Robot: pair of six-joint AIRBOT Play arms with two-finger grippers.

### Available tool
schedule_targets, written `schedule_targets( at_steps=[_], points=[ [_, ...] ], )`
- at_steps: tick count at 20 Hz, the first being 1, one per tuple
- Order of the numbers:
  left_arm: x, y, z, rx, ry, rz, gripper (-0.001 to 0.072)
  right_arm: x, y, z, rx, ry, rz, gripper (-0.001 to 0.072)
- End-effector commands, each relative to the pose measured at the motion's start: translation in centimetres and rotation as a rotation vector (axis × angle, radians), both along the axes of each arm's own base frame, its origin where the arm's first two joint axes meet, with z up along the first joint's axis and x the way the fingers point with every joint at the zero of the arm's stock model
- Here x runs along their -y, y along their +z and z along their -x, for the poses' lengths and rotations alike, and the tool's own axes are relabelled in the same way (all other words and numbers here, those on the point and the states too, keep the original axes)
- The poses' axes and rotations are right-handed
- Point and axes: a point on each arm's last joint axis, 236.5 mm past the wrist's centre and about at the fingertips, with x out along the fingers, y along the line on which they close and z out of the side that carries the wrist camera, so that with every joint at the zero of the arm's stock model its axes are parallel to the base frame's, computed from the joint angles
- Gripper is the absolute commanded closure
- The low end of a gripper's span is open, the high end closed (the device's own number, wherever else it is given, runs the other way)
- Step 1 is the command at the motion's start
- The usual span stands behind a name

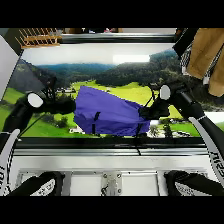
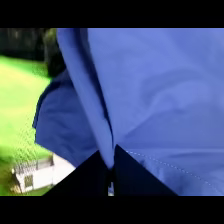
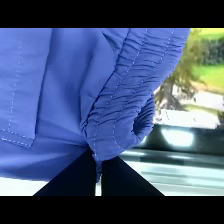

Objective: Fold the clothes and pants, and hang the long-sleeved shirts on hangers.

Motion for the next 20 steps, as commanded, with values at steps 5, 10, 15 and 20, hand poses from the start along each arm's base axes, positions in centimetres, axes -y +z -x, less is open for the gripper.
schedule_targets(
  at_steps=[5, 10, 15, 20],
  points=[
    [-0.4, -6.2, 5.0, -0.109, 0.015, -0.02, 0.07, -0.8, -1.8, 3.0, -0.101, -0.006, -0.019, 0.0694],
    [0.0, -5.2, 5.0, -0.123, -0.006, -0.011, 0.0169, -3.6, -0.5, 3.5, -0.119, 0.015, -0.161, -0.0008],
    [0.4, 3.6, 2.4, 0.082, -0.04, 0.006, 0.0169, -0.6, 5.5, 1.7, 0.07, -0.062, -0.271, -0.0005],
    [2.5, 8.7, 3.6, 0.224, -0.074, 0.036, 0.0482, 8.4, 2.5, 1.1, 0.119, -0.336, -0.235, -0.0005]
  ],
)
